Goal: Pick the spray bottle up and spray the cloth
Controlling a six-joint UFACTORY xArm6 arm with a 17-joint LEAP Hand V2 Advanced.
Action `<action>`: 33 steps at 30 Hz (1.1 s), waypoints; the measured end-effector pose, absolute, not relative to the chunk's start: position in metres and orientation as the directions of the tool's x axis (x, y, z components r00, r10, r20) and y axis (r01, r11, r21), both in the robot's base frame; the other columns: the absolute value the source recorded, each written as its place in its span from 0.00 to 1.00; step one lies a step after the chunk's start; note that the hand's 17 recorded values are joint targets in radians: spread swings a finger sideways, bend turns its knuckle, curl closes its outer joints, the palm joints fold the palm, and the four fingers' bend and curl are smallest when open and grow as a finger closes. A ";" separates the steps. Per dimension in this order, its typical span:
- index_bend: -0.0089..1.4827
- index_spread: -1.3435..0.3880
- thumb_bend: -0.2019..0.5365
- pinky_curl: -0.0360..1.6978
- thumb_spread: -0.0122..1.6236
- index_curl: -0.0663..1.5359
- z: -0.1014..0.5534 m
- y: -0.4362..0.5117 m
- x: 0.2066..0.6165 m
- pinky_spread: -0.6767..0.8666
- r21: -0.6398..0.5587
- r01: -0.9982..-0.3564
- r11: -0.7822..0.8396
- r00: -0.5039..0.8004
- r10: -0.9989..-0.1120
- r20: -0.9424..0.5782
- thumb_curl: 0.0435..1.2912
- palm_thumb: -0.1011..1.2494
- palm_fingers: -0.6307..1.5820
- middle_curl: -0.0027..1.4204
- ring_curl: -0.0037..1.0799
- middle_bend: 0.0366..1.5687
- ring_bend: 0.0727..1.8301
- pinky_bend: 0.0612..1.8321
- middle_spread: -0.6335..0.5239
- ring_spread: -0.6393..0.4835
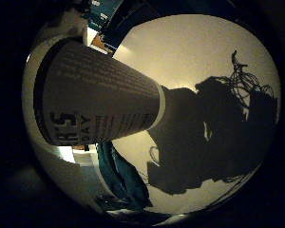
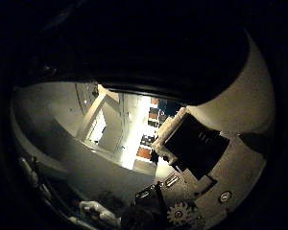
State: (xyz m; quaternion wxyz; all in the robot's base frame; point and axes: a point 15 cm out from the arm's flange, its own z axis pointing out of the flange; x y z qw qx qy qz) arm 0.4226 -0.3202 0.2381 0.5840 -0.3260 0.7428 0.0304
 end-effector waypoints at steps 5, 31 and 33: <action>0.72 0.63 0.25 0.45 0.55 0.66 0.263 -0.316 0.423 0.33 -0.371 -0.529 0.763 -0.072 -0.476 -0.877 0.58 0.88 0.78 0.70 0.87 0.81 0.69 0.79 0.40 0.33; 0.74 0.63 0.25 0.52 0.54 0.65 0.355 -0.230 0.389 0.32 -0.463 -0.865 0.192 0.039 -0.895 -0.444 0.60 0.87 0.78 0.68 0.87 0.83 0.71 0.76 0.40 0.34; 0.74 0.63 0.25 0.52 0.54 0.65 0.355 -0.218 0.389 0.32 -0.443 -0.886 0.136 0.065 -0.911 -0.408 0.61 0.87 0.78 0.68 0.87 0.83 0.71 0.76 0.40 0.34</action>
